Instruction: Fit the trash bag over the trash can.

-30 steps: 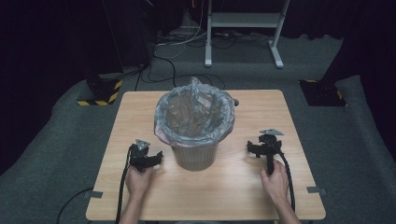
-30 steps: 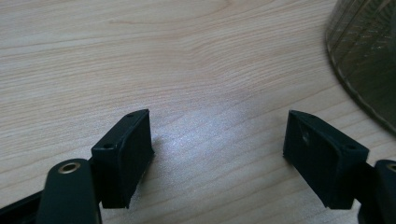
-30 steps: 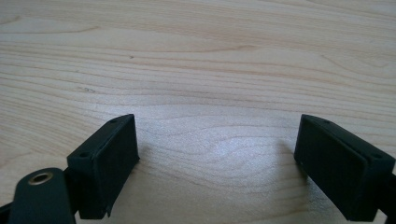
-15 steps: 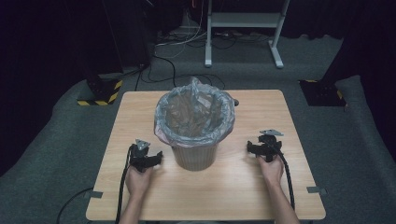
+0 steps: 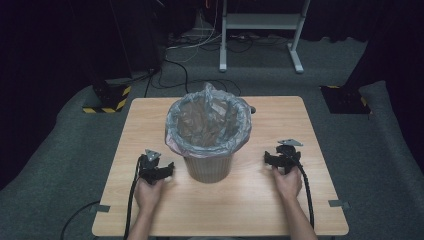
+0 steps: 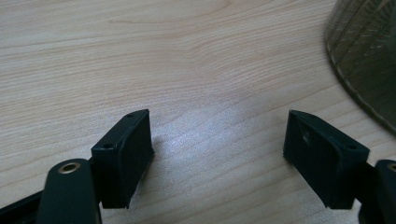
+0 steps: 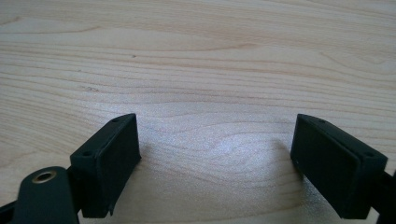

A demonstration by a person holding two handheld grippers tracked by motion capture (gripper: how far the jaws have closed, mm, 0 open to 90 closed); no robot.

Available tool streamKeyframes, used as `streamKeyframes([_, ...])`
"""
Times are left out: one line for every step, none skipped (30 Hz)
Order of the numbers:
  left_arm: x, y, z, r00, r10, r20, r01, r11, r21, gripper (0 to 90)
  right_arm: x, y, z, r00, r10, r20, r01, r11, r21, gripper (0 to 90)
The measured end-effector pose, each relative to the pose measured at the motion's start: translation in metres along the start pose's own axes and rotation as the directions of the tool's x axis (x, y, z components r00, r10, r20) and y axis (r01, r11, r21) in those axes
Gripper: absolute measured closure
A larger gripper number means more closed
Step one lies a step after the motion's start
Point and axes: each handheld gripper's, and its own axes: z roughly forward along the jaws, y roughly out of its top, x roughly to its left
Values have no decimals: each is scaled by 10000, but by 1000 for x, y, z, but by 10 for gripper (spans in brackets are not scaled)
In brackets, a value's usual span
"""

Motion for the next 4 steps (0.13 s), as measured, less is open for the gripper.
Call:
streamKeyframes([0, 0, 0, 10000, 3, 1, -3, 10000, 0, 236, 0, 0, 0, 10000, 0, -5, 0, 10000, -5, 156])
streamKeyframes([0, 0, 0, 10000, 0, 0, 0, 10000, -2, 236, 0, 0, 0, 10000, -4, -6, 4, 10000, -6, 156])
streamKeyframes([0, 0, 0, 10000, 3, -1, -3, 10000, 0, 236, 0, 0, 0, 10000, -7, -10, 6, 10000, -8, 158])
streamKeyframes([0, 0, 0, 10000, -2, -3, 2, 10000, 0, 236, 0, 0, 0, 10000, -15, -15, 15, 10000, -10, 159])
